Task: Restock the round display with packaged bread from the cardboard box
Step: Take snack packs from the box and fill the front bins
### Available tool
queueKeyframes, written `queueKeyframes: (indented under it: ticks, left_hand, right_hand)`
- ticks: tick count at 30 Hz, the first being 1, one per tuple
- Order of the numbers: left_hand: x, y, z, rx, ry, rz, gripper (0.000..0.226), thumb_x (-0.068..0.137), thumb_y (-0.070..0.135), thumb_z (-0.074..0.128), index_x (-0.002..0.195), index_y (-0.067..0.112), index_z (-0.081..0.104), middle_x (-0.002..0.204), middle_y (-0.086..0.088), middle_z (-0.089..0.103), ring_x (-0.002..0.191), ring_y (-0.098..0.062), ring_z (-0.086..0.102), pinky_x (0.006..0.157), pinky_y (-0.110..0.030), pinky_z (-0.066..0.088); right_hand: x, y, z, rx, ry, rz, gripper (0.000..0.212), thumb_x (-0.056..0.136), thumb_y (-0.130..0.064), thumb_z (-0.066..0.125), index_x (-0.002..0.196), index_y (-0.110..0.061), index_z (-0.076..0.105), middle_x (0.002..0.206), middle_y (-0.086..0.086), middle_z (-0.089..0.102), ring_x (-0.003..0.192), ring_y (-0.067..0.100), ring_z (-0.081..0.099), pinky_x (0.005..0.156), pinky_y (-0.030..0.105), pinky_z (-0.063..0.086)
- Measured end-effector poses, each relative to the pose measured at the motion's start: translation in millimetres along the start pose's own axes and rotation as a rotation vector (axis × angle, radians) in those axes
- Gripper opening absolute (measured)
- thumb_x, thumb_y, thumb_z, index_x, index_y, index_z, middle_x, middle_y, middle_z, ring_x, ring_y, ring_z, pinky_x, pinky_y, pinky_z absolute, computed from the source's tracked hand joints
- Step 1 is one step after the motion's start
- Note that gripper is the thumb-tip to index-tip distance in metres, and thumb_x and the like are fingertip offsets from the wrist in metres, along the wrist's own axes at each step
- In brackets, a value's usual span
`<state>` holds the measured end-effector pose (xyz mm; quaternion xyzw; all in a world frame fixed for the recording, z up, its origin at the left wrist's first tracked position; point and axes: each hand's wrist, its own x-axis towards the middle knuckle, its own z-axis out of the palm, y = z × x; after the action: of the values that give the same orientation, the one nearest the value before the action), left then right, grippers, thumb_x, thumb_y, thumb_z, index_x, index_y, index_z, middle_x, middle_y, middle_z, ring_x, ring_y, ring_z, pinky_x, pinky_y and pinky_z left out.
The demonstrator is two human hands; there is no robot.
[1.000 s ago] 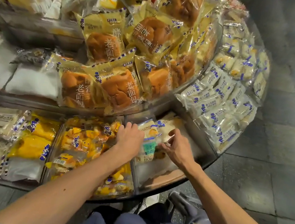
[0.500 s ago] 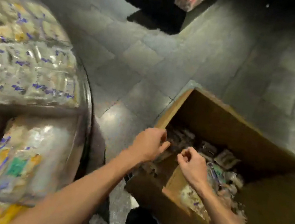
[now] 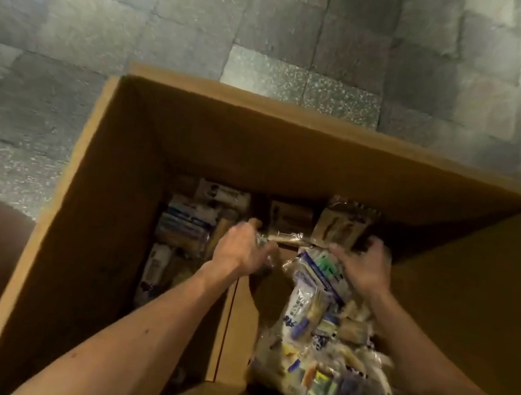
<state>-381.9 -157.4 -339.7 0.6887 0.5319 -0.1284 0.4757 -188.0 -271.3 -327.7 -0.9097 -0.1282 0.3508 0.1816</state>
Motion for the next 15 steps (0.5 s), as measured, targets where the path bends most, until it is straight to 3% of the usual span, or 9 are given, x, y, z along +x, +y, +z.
queueKeyframes:
  ticks: [2, 4, 7, 11, 13, 15]
  left_hand:
    - [33.7, 4.9, 12.4, 0.069, 0.048, 0.010, 0.066, 0.092, 0.056, 0.060, 0.138, 0.011, 0.048, 0.136, -0.014, 0.054, 0.126, -0.031, 0.051, 0.104, -0.046, 0.046]
    - [58.4, 10.9, 24.3, 0.086, 0.063, -0.036, 0.060, 0.088, 0.062, 0.060, 0.113, 0.007, 0.058, 0.117, -0.014, 0.062, 0.110, -0.030, 0.061, 0.093, -0.046, 0.053]
    - [80.9, 18.0, 44.7, -0.078, 0.004, -0.139, 0.048, 0.087, 0.056, 0.067, 0.081, 0.009, 0.058, 0.094, -0.011, 0.066, 0.090, -0.027, 0.066, 0.083, -0.042, 0.058]
    - [93.3, 24.2, 60.7, -0.260, 0.094, -0.254, 0.034, 0.087, 0.036, 0.074, 0.073, 0.010, 0.057, 0.088, -0.011, 0.069, 0.080, -0.023, 0.066, 0.078, -0.039, 0.059]
    - [93.1, 25.1, 56.1, -0.392, 0.085, -0.293, 0.031, 0.085, 0.029, 0.078, 0.072, 0.011, 0.056, 0.089, -0.010, 0.069, 0.078, -0.020, 0.066, 0.076, -0.040, 0.060]
    - [86.8, 20.4, 43.4, -0.436, 0.002, -0.267, 0.032, 0.080, 0.035, 0.081, 0.081, 0.011, 0.060, 0.088, -0.006, 0.069, 0.075, -0.016, 0.066, 0.067, -0.031, 0.059]
  right_hand:
    - [26.1, -0.3, 2.4, 0.054, 0.022, 0.067, 0.104, 0.077, -0.051, 0.080, 0.152, -0.004, 0.026, 0.153, 0.013, 0.039, 0.140, 0.033, 0.038, 0.112, 0.042, 0.035]
    - [46.6, 0.7, 8.0, 0.086, 0.022, 0.105, 0.088, 0.074, -0.050, 0.082, 0.141, -0.006, 0.043, 0.136, 0.011, 0.054, 0.128, 0.031, 0.050, 0.104, 0.038, 0.042]
    - [67.2, 4.9, 18.3, 0.094, 0.022, 0.117, 0.061, 0.069, -0.046, 0.084, 0.114, -0.011, 0.064, 0.110, 0.006, 0.067, 0.109, 0.027, 0.062, 0.097, 0.038, 0.050]
    - [66.1, 8.4, 8.2, 0.098, -0.036, 0.035, 0.036, 0.075, -0.042, 0.083, 0.090, -0.013, 0.066, 0.089, 0.000, 0.068, 0.088, 0.017, 0.064, 0.077, 0.030, 0.049]
    - [60.4, 12.5, -2.2, 0.077, -0.063, -0.023, 0.037, 0.076, -0.042, 0.082, 0.091, -0.012, 0.066, 0.087, 0.001, 0.070, 0.081, 0.017, 0.066, 0.076, 0.034, 0.054]
    - [54.5, 18.2, -11.4, 0.022, -0.140, -0.055, 0.034, 0.077, -0.040, 0.082, 0.094, -0.014, 0.068, 0.086, 0.001, 0.073, 0.077, 0.017, 0.070, 0.070, 0.033, 0.058]
